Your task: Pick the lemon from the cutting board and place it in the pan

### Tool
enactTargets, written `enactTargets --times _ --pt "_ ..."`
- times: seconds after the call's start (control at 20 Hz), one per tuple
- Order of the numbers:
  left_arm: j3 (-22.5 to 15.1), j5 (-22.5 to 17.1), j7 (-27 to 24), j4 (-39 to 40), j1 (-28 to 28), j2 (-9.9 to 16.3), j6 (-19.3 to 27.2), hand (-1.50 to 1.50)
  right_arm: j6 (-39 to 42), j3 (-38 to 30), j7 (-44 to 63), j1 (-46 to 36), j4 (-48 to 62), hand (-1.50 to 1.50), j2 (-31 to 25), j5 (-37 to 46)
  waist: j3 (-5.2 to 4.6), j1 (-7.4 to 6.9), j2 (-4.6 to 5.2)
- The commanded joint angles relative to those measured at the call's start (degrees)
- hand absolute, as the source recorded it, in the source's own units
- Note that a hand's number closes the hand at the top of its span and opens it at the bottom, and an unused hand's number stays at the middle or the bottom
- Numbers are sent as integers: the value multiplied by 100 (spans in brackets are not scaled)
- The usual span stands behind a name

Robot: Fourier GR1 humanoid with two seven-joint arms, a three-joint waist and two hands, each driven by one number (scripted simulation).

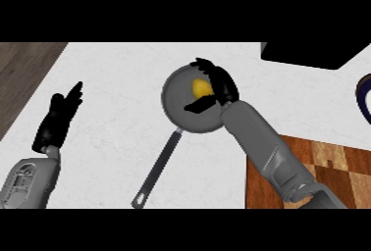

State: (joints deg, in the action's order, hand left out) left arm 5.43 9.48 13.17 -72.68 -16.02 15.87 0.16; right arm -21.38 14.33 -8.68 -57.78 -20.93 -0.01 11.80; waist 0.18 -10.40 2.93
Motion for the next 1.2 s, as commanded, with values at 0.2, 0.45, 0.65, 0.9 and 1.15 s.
enactTargets --times 0.2,0.45,0.65,0.9,1.15 --pt "-107 105 97 24 -146 -130 104 0 -561 -197 -812 21 -145 -150 1 -976 7 -28 -22" --pt "66 73 -36 40 136 11 126 0 -833 -531 -1174 -36 48 -150 1 -1516 -2 187 -82" --pt "336 -88 174 5 124 232 44 0 -961 -750 -1227 -321 378 -150 1 -1678 -10 500 -148" --pt "539 -211 -8 -2 463 266 49 0 -571 -1218 -1748 -134 564 -150 -350 -1859 -12 772 -199" --pt "490 -128 188 -275 672 220 131 0 531 -1405 -2065 249 431 -150 -1332 -1988 -11 936 -263"
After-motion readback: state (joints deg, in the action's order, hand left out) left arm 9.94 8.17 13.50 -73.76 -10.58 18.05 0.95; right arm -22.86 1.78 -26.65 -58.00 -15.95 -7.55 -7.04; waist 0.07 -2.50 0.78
